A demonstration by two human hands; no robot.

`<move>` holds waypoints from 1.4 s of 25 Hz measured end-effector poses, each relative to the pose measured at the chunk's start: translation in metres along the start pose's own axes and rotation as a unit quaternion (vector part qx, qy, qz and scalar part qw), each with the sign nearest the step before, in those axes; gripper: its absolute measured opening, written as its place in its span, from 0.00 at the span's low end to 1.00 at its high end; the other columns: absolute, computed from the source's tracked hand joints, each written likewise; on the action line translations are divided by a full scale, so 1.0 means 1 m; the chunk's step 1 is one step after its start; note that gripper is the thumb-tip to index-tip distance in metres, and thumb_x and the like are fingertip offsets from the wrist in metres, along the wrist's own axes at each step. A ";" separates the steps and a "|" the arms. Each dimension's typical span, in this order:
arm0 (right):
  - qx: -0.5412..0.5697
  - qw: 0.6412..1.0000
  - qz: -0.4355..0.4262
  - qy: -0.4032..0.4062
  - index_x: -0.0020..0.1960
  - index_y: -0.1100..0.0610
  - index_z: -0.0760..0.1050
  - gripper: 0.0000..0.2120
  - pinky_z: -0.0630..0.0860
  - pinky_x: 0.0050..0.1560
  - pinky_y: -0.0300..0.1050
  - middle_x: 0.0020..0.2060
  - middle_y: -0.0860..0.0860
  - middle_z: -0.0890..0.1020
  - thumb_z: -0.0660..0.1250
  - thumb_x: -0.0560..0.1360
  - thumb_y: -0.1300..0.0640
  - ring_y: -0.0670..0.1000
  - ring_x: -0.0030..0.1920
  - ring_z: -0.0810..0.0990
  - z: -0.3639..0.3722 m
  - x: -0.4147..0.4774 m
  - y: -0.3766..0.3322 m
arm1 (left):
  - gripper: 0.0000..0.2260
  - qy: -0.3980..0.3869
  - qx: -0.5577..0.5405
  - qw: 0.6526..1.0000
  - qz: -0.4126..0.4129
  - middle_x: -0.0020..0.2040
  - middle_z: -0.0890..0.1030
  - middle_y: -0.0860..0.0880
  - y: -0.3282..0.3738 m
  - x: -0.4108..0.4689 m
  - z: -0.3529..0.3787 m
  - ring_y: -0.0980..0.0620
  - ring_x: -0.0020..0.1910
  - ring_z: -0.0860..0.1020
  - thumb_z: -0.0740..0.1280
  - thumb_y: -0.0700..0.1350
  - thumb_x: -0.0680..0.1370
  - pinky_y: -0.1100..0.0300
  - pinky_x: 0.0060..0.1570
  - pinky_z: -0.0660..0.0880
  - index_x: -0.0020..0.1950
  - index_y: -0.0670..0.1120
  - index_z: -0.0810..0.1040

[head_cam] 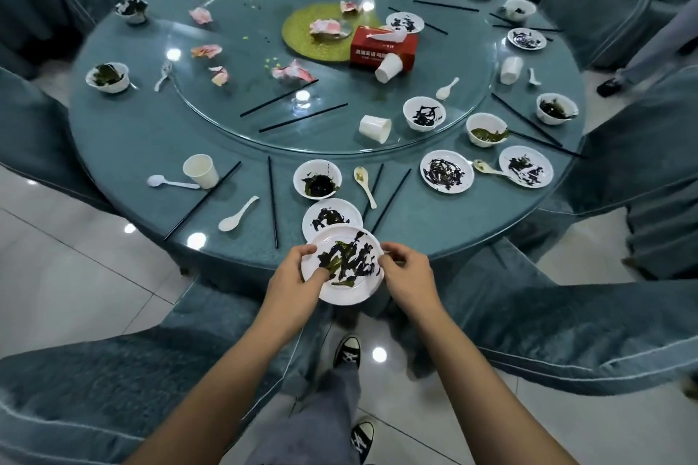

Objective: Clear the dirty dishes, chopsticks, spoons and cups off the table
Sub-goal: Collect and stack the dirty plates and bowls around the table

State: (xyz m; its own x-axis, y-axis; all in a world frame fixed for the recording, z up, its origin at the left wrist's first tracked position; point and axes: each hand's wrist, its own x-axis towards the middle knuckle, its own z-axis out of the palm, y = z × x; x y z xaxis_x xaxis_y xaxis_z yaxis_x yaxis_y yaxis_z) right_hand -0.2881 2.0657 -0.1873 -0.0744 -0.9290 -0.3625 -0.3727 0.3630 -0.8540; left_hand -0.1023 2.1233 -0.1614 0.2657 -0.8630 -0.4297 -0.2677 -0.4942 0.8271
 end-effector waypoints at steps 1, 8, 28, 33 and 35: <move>-0.007 1.000 0.003 -0.010 0.59 0.54 0.82 0.10 0.74 0.51 0.40 0.46 0.48 0.84 0.67 0.78 0.58 0.48 0.49 0.82 0.001 0.010 -0.001 | 0.16 0.000 0.002 1.000 -0.006 0.59 0.80 0.54 0.000 0.009 0.003 0.53 0.58 0.79 0.68 0.46 0.79 0.60 0.51 0.72 0.66 0.56 0.74; -0.083 0.995 0.031 -0.052 0.59 0.55 0.81 0.11 0.77 0.55 0.45 0.43 0.44 0.82 0.67 0.78 0.57 0.50 0.50 0.82 0.017 0.079 -0.013 | 0.16 -0.010 0.010 0.997 -0.070 0.57 0.80 0.53 0.001 0.077 0.012 0.53 0.56 0.80 0.67 0.47 0.80 0.49 0.62 0.76 0.67 0.55 0.73; -0.130 0.983 0.055 -0.115 0.60 0.56 0.80 0.12 0.77 0.54 0.45 0.48 0.49 0.84 0.67 0.77 0.58 0.51 0.51 0.82 0.065 0.171 -0.015 | 0.15 -0.001 -0.006 0.984 -0.178 0.58 0.82 0.47 -0.013 0.165 0.026 0.48 0.50 0.78 0.66 0.48 0.78 0.50 0.54 0.76 0.65 0.54 0.73; -0.133 0.981 0.058 -0.127 0.59 0.55 0.81 0.12 0.77 0.53 0.45 0.47 0.49 0.83 0.66 0.77 0.58 0.51 0.51 0.82 0.068 0.178 -0.010 | 0.20 0.006 -0.021 0.980 -0.196 0.57 0.82 0.48 -0.016 0.168 0.027 0.49 0.51 0.81 0.64 0.54 0.71 0.48 0.56 0.78 0.63 0.56 0.73; -0.137 0.980 0.062 -0.131 0.58 0.54 0.81 0.11 0.79 0.53 0.47 0.47 0.48 0.84 0.67 0.76 0.57 0.51 0.50 0.83 0.070 0.182 -0.009 | 0.21 0.007 -0.029 0.979 -0.200 0.59 0.82 0.49 -0.016 0.170 0.030 0.47 0.55 0.81 0.64 0.54 0.69 0.44 0.60 0.78 0.62 0.57 0.73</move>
State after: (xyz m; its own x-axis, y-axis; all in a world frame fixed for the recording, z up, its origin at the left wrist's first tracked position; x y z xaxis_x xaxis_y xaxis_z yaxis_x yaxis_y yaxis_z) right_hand -0.2338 1.8986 -0.2710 0.0915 -0.8164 -0.5702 -0.6134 0.4049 -0.6781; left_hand -0.0803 1.9816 -0.2589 0.3506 -0.5999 -0.7192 -0.0860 -0.7853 0.6131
